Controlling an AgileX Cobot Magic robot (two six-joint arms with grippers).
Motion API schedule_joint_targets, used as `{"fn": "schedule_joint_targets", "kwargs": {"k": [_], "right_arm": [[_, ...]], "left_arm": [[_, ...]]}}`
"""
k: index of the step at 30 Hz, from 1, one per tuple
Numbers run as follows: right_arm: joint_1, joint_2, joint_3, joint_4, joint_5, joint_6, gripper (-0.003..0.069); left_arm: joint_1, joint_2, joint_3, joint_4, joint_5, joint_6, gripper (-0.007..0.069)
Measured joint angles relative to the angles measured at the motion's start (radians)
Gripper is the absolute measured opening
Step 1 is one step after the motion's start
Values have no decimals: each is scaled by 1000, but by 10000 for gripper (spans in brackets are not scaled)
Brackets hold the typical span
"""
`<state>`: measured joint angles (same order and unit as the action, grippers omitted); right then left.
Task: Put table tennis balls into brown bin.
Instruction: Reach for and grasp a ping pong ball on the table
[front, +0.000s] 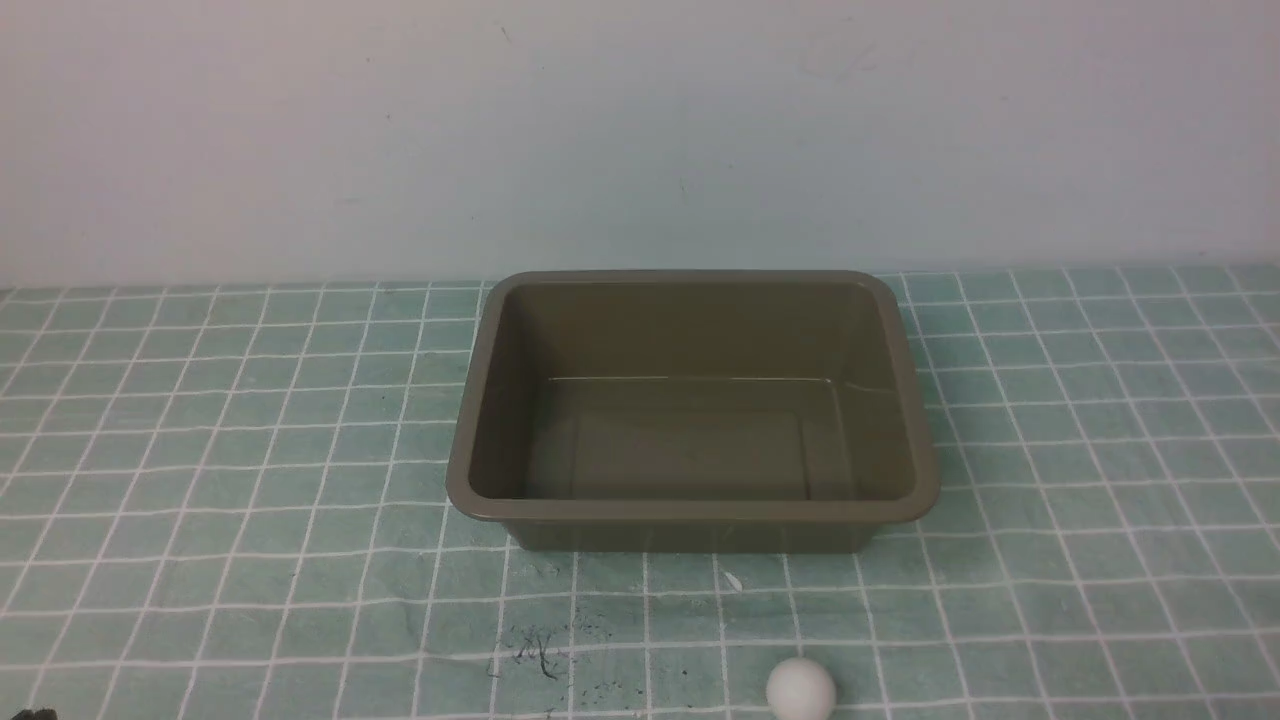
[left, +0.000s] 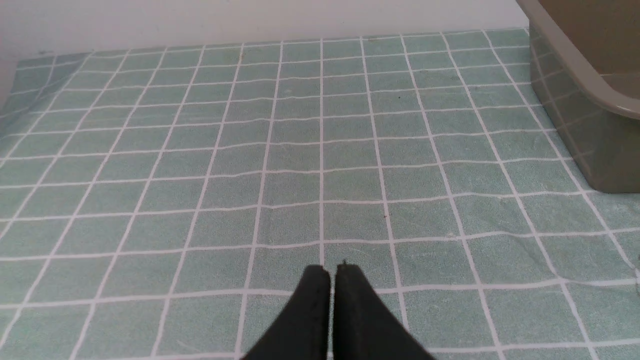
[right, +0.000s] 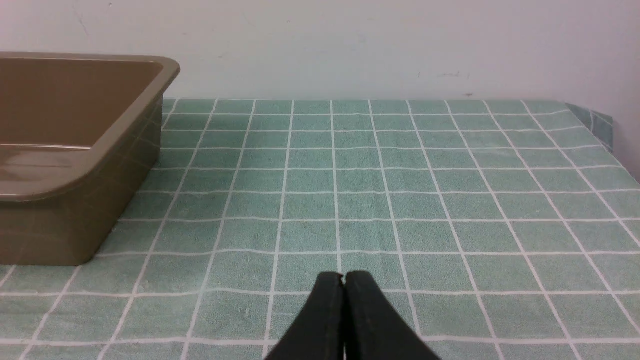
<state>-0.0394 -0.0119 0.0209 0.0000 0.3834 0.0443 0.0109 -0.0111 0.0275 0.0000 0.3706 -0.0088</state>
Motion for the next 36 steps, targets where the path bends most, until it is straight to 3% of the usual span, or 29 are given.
{"fn": "schedule_joint_targets", "kwargs": {"k": [25, 27, 32, 36], "right_arm": [[0, 0, 0, 16, -5, 4, -13], [0, 0, 7, 101, -62, 51, -13], [0, 0, 7, 496, -282, 239, -13], [0, 0, 7, 661, -359, 261, -13]], "left_arm": [[0, 0, 0, 0, 0, 0, -4], [0, 0, 0, 0, 0, 0, -4], [0, 0, 0, 0, 0, 0, -4], [0, 0, 0, 0, 0, 0, -4]]}}
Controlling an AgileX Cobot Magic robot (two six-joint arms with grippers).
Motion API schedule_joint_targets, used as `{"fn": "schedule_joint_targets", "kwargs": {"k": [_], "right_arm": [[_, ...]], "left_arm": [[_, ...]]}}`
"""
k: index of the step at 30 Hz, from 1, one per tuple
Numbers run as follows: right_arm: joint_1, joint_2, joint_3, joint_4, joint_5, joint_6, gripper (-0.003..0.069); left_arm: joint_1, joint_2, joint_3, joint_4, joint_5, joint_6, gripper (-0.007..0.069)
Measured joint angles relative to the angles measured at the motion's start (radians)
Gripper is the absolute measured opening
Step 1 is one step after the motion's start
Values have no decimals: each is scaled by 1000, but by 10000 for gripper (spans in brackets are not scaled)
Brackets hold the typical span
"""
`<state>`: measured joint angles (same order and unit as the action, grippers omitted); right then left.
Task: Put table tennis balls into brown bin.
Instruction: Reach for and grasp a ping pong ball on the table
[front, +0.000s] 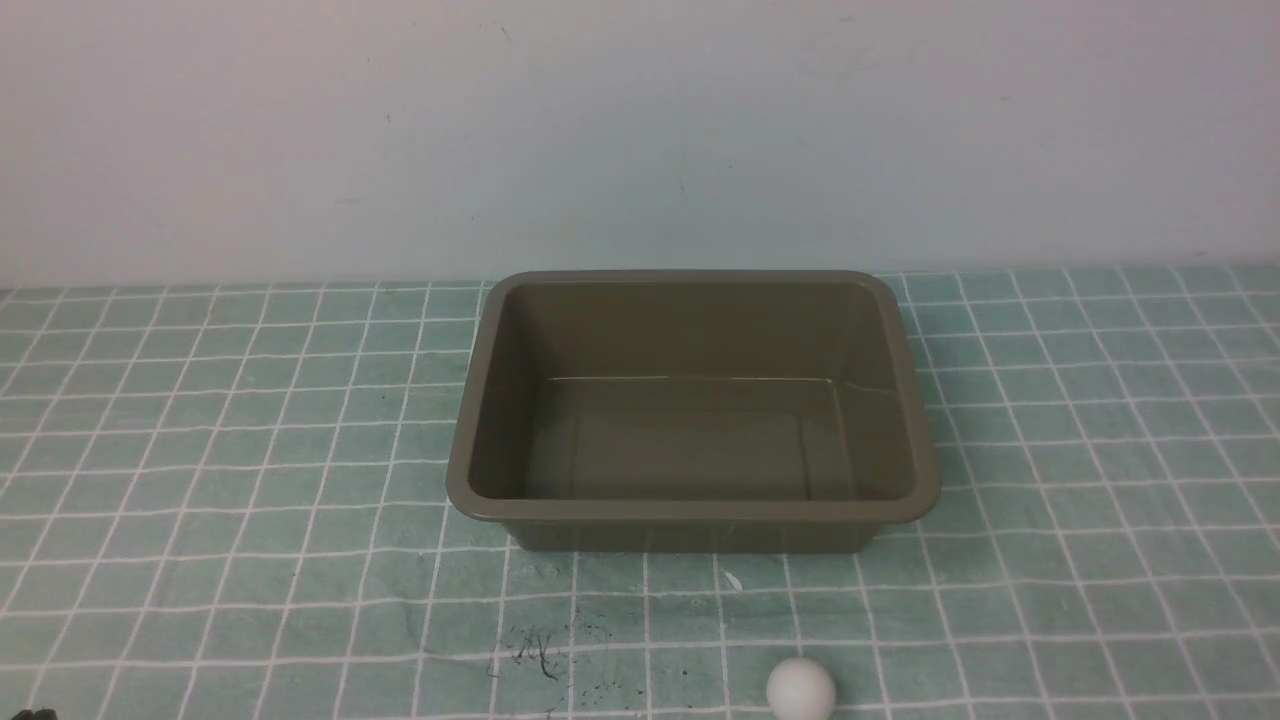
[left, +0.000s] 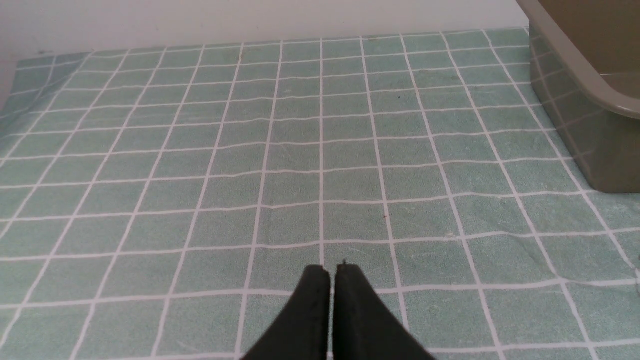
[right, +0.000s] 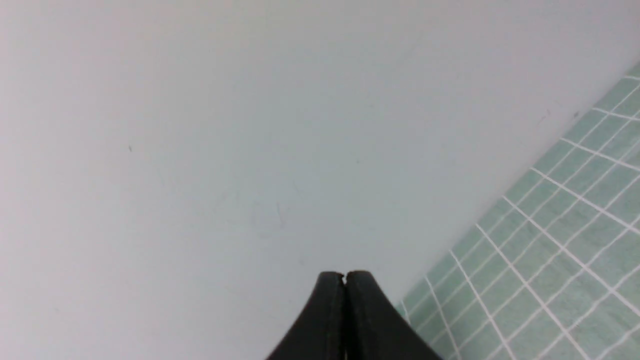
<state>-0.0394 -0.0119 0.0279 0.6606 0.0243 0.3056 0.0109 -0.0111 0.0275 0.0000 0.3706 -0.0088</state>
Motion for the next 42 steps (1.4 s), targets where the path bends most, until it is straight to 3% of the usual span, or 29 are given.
{"fn": "schedule_joint_targets", "kwargs": {"k": [6, 8, 9, 11, 16, 20, 24, 28, 31, 32, 33, 35, 37, 42], "right_arm": [[0, 0, -14, 54, -47, -5, -13], [0, 18, -135, -12, 136, -57, -13], [0, 23, -135, -19, 154, -63, -13], [0, 173, -347, -123, 425, -159, -13], [0, 536, -615, -233, 850, -306, -11], [0, 821, -752, -242, 1022, -420, -12], [18, 950, -795, -244, 1016, -468, -10], [182, 1067, -803, -263, 950, -470, -8], [352, 1144, -805, -308, 873, -393, 9], [363, 1156, -807, -313, 867, -384, 9], [466, 1212, -809, -376, 799, -294, 43], [543, 1275, -810, -448, 742, -212, 101], [592, 1334, -810, -501, 701, -142, 155], [706, 1505, -810, -595, 548, -22, 398]], "left_arm": [[0, 0, 0, 0, 0, 0, -4], [0, 0, 0, 0, 0, 0, -4], [0, 0, 0, 0, 0, 0, -4], [0, 0, 0, 0, 0, 0, -4], [0, 0, 0, 0, 1, 0, -4], [0, 0, 0, 0, 1, 0, -4], [0, 0, 0, 0, 1, 0, -4], [0, 0, 0, 0, 1, 0, -4], [0, 0, 0, 0, 1, 0, -4], [0, 0, 0, 0, 1, 0, -4], [0, 0, 0, 0, 1, 0, -4], [0, 0, 0, 0, 1, 0, -4], [0, 0, 0, 0, 1, 0, -4], [0, 0, 0, 0, 1, 0, -4]]}}
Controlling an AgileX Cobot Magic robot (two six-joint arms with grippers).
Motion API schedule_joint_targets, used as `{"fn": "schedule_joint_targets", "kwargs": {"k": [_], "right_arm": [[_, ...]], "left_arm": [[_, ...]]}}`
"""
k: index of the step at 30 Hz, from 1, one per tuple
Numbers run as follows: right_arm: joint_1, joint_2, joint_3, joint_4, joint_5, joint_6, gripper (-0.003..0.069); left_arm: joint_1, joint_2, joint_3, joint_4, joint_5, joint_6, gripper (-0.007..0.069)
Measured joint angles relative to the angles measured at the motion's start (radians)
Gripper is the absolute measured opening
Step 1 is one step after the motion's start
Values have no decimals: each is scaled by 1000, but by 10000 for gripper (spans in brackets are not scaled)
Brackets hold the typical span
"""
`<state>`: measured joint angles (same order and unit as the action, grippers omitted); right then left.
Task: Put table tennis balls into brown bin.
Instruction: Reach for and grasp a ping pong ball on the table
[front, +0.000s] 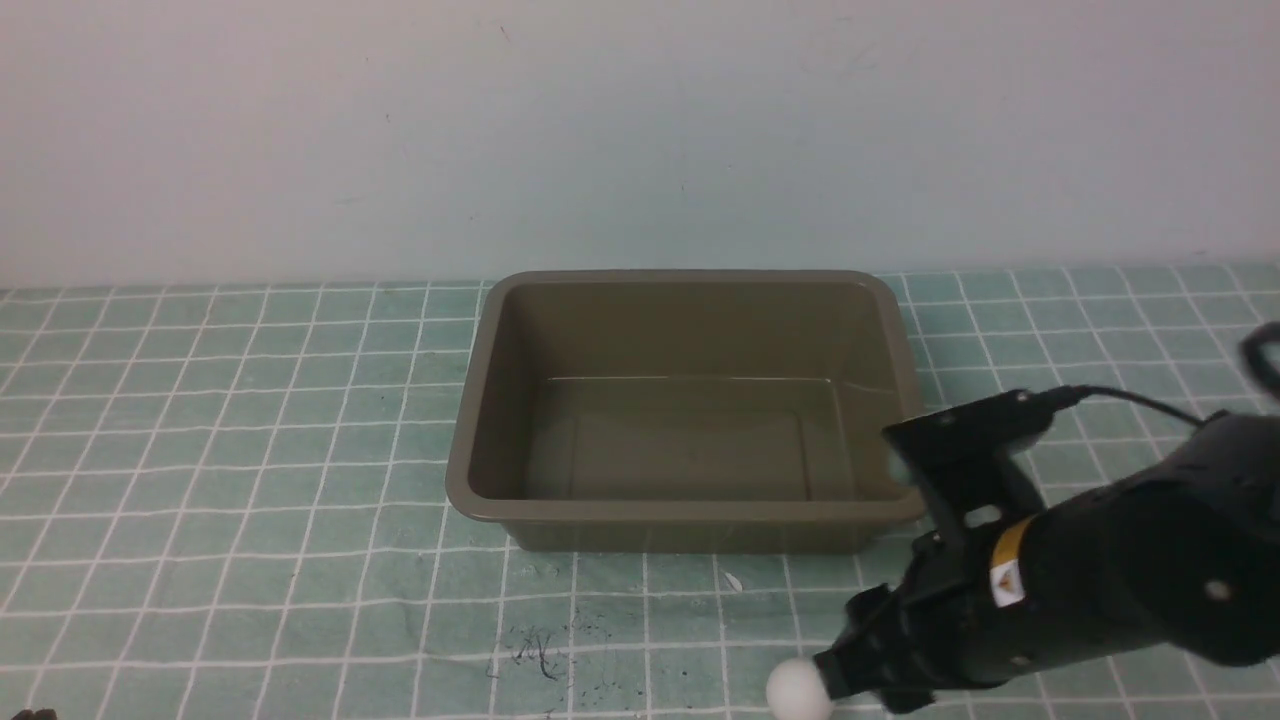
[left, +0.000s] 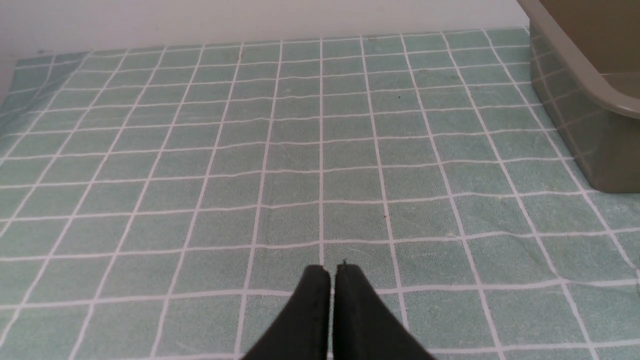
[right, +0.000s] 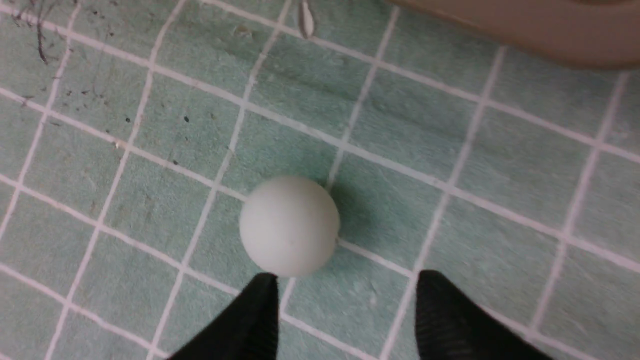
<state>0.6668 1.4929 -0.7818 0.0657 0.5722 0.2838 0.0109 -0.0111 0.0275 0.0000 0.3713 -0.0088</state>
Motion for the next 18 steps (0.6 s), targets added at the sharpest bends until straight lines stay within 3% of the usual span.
{"fn": "schedule_joint_targets", "kwargs": {"k": [5, 10, 12, 14, 17, 18], "right_arm": [[34, 119, -1, -9, -127, 6, 573], [34, 187, -2, -11, -193, 7, 609], [34, 210, -3, -11, -210, 7, 599], [34, 229, -5, -11, -214, 7, 543], [34, 235, -9, -11, -201, 7, 342], [34, 231, -17, -13, -178, 7, 355]], "left_arm": [[0, 0, 0, 0, 0, 0, -4], [0, 0, 0, 0, 0, 0, -4], [0, 0, 0, 0, 0, 0, -4], [0, 0, 0, 0, 0, 0, -4], [0, 0, 0, 0, 0, 0, -4], [0, 0, 0, 0, 0, 0, -4]]}}
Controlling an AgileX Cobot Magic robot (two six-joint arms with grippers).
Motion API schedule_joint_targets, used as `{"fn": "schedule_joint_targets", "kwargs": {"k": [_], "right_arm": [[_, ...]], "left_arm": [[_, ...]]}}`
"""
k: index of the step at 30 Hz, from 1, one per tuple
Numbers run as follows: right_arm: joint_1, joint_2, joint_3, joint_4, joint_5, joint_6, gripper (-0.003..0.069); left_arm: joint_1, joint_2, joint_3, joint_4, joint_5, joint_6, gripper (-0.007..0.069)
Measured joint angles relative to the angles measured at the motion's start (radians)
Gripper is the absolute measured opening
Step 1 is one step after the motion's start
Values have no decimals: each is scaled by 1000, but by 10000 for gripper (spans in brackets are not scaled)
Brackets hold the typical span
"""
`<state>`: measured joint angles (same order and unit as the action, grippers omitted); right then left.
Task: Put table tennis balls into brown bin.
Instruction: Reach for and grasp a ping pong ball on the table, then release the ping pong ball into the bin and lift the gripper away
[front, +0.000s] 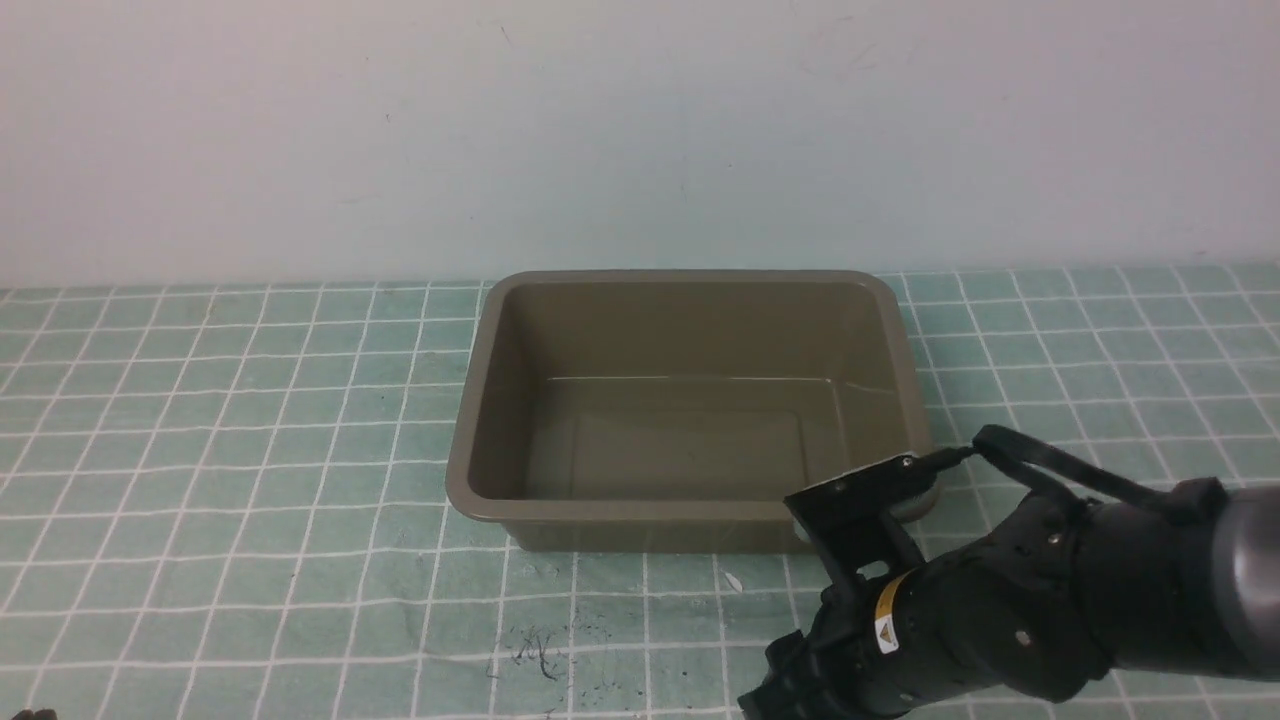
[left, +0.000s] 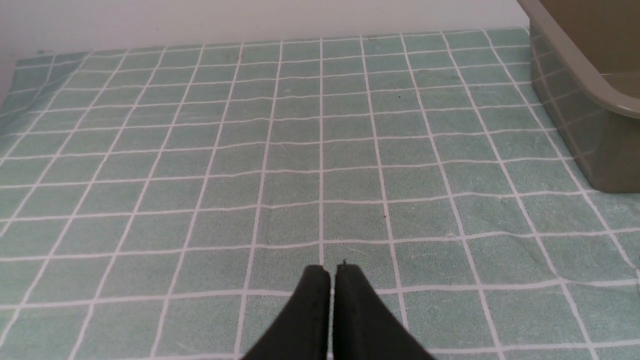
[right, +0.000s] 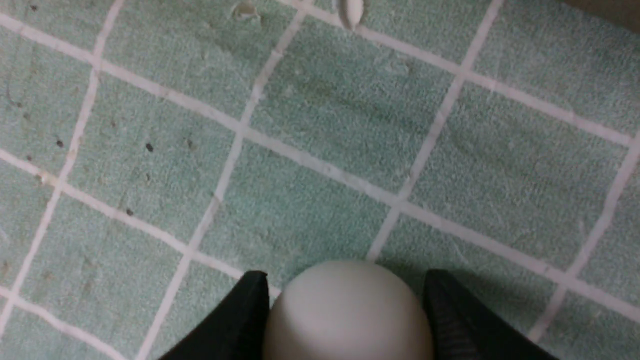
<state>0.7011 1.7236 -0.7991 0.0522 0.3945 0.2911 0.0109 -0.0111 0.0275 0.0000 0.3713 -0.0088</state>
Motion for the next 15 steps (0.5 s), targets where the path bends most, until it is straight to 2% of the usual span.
{"fn": "schedule_joint_targets", "kwargs": {"k": [7, 11, 15], "right_arm": [[0, -176, -128, -14, 294, -34, 361], [-19, -266, -286, -101, 313, -39, 361], [-92, -193, -447, -116, 320, -48, 361]], "left_arm": [[0, 0, 0, 0, 0, 0, -4], [0, 0, 0, 0, 0, 0, -4], [0, 0, 0, 0, 0, 0, -4]]}}
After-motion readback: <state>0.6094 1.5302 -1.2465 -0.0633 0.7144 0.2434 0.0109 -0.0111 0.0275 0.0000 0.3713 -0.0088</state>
